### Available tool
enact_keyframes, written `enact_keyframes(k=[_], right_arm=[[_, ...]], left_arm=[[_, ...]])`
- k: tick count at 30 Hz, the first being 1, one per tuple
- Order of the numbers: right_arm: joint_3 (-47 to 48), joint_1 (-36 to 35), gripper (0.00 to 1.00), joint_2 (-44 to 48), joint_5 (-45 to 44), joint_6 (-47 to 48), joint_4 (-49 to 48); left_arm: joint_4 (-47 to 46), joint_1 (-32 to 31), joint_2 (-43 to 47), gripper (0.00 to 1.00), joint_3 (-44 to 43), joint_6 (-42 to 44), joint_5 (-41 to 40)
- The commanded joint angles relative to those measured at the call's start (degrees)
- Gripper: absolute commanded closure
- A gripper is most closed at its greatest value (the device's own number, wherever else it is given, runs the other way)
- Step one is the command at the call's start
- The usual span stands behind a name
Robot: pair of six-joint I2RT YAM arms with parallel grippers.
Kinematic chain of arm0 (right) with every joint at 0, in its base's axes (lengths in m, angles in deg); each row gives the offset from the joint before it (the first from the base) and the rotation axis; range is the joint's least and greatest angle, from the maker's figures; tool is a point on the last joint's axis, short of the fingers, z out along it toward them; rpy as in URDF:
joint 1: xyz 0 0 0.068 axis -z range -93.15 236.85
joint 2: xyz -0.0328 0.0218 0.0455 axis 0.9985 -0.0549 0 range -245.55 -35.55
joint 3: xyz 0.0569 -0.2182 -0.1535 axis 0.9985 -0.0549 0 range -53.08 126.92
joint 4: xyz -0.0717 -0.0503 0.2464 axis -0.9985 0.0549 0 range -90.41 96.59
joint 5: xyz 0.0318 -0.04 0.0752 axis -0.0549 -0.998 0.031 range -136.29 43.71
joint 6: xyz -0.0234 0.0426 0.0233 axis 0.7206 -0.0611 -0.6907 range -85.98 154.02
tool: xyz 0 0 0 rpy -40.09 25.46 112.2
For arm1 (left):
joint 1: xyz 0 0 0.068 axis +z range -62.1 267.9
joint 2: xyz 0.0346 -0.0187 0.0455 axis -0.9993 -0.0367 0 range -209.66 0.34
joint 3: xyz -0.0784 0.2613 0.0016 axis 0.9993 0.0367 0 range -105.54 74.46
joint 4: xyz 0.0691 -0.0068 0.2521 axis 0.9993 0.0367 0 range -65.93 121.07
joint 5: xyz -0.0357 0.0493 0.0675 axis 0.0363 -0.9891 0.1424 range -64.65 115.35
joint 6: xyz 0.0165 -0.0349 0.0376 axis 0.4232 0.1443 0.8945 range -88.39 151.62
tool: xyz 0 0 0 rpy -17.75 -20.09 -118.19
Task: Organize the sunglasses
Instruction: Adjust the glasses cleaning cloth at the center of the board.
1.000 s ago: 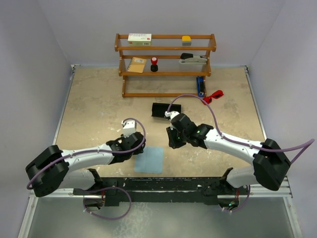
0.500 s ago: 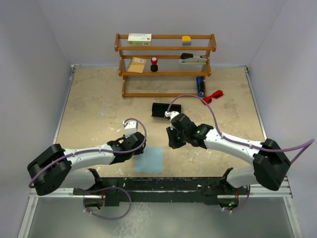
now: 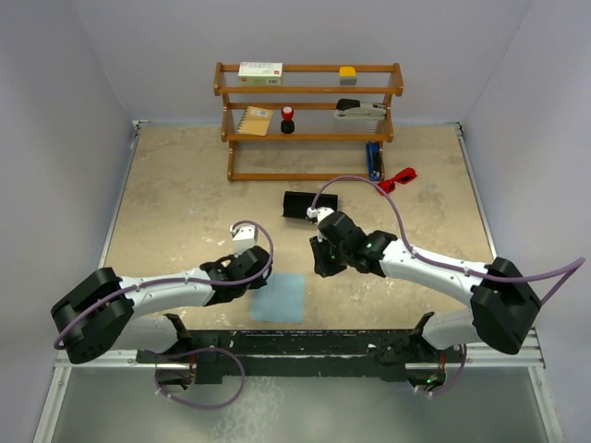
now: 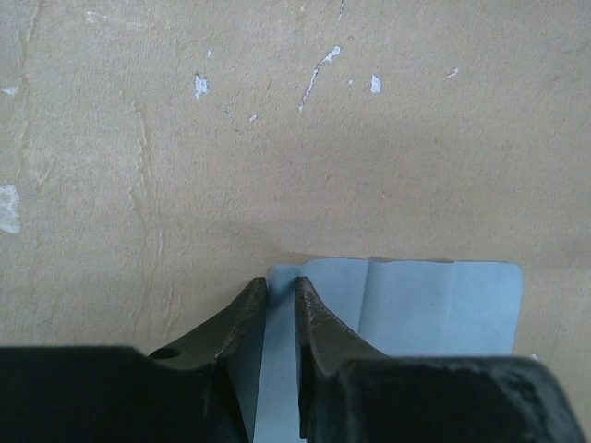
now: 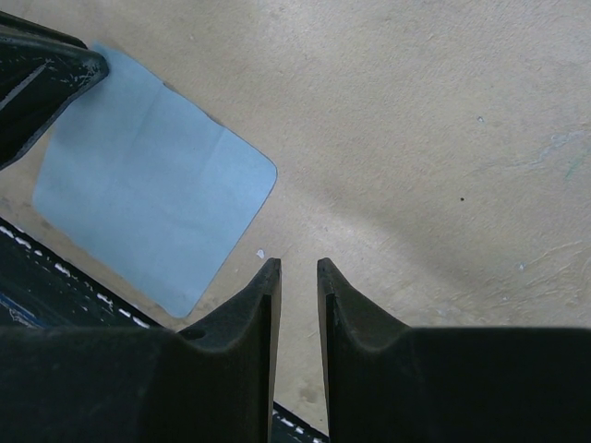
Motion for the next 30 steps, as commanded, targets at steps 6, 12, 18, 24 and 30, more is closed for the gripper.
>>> enact_keyframes(k=[6, 12, 18, 24, 30], right_arm=[[1.10, -0.38, 0.76, -1.23, 0.69, -0.43, -1.71], [0.13, -0.55, 0.76, -3.17, 1.75, -0.80, -3.85], [-0.51, -0.94, 0.70, -5.48, 3.19, -1.37, -6.42], [-0.46, -1.12, 0.67, -8.65, 4.80, -2.31, -9.00], [-1.11, -1.28, 0.65, -10.54, 5.66, -3.27, -11.32]], left_arm=[[0.25, -0.19, -0.06, 0.89, -0.33, 1.03, -0.20], [0.91, -0.13, 0.38, 1.00, -0.53, 1.27, -0.58], [1.48, -0.15, 0.72, 1.00, -0.85, 1.58, -0.72], [1.66, -0.18, 1.05, 1.00, -0.77, 1.66, -0.53], [2.10, -0.18, 1.66, 1.00, -0.75, 1.74, -0.56]])
